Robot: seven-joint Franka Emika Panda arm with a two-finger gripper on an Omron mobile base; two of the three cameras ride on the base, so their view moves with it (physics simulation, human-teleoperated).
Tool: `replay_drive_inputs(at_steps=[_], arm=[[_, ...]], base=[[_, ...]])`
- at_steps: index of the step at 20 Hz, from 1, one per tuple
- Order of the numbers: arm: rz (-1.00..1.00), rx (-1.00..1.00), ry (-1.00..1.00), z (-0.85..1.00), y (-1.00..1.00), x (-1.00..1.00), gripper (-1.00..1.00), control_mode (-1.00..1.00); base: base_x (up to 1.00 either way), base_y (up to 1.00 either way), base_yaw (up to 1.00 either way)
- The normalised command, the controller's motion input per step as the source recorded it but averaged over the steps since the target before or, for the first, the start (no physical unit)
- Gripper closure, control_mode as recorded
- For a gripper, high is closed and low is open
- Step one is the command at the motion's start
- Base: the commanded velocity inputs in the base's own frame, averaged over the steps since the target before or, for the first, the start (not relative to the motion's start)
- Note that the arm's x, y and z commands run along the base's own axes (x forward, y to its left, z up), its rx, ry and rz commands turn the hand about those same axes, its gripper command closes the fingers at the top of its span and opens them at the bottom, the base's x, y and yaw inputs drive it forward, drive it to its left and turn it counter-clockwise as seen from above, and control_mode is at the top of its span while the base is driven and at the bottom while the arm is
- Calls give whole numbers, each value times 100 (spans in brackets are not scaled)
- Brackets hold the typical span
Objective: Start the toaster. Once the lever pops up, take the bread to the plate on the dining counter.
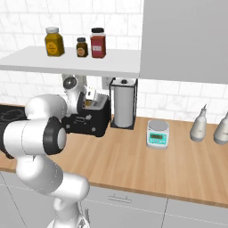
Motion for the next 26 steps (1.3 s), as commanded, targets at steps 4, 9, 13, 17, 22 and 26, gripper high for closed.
replay_drive_inputs(at_steps=[4, 9, 13, 17, 22, 26], arm=[[1, 0, -1, 0, 0, 0, -100, -100], [3, -1, -2, 0, 0, 11, -100, -100], [6, -4, 0, -6, 0, 0, -100, -100], [6, -6, 0, 0, 0, 6, -100, -100], [5, -7, 0, 0, 0, 0, -100, -100], [0, -3, 0, -1, 0, 0, -100, -100]], base=[[0, 0, 0], [0, 0, 0], [0, 0, 0], [0, 0, 0], [0, 0, 0], [0, 0, 0]])
